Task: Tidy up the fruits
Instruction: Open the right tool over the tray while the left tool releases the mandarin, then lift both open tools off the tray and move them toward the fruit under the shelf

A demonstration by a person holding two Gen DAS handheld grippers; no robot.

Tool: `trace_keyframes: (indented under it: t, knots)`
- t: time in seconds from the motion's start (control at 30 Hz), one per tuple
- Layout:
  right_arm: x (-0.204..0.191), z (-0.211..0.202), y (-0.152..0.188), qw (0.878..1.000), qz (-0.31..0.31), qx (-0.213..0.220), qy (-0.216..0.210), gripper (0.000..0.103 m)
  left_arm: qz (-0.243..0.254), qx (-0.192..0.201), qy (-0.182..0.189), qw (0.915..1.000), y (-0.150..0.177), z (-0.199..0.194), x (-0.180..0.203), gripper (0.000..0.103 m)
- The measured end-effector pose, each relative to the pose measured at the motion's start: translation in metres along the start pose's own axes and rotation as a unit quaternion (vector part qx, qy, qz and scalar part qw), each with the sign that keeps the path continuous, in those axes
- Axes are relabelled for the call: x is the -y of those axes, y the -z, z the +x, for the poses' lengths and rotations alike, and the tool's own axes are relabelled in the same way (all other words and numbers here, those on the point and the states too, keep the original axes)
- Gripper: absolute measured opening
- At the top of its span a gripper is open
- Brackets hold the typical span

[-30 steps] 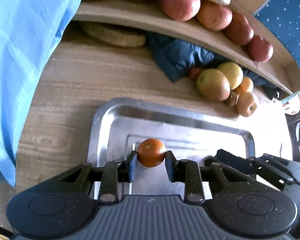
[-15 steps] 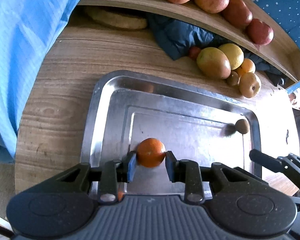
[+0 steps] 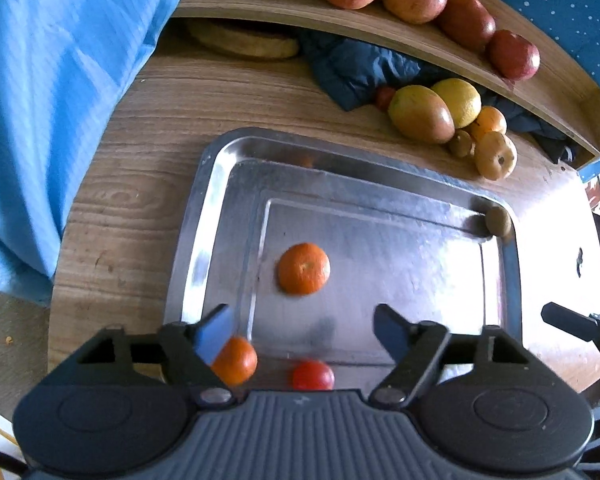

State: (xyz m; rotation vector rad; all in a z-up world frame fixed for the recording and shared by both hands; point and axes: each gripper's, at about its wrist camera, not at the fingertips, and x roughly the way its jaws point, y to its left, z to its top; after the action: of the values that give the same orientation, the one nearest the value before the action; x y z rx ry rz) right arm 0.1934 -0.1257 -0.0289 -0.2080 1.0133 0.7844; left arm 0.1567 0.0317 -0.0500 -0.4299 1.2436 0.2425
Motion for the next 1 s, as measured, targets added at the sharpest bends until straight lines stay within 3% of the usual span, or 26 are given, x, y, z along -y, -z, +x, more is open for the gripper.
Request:
trace_keyframes:
  t: [0.13, 0.33, 0.67, 1.0]
  knots:
    - [0.004, -0.005, 0.005, 1.000, -0.006, -0.009, -0.009, 0.100, 0.006, -0.005, -0.014, 0.9999, 0.010, -0.010, 0.006, 0.096]
    - [0.009, -0.010, 0.010, 0.999, -0.022, -0.019, -0.022, 0.102, 0.027, -0.019, -0.040, 0.9986, 0.029, -0.021, 0.015, 0.101]
    - [0.012, -0.017, 0.020, 0.996, -0.056, -0.051, -0.039, 0.102, 0.047, -0.067, -0.107, 0.9908, 0.066, -0.021, 0.019, 0.102]
    - [0.022, -0.020, 0.028, 0.997, -0.050, -0.052, -0.017, 0.102, 0.050, -0.058, -0.127, 0.9889, 0.066, -0.024, 0.026, 0.102]
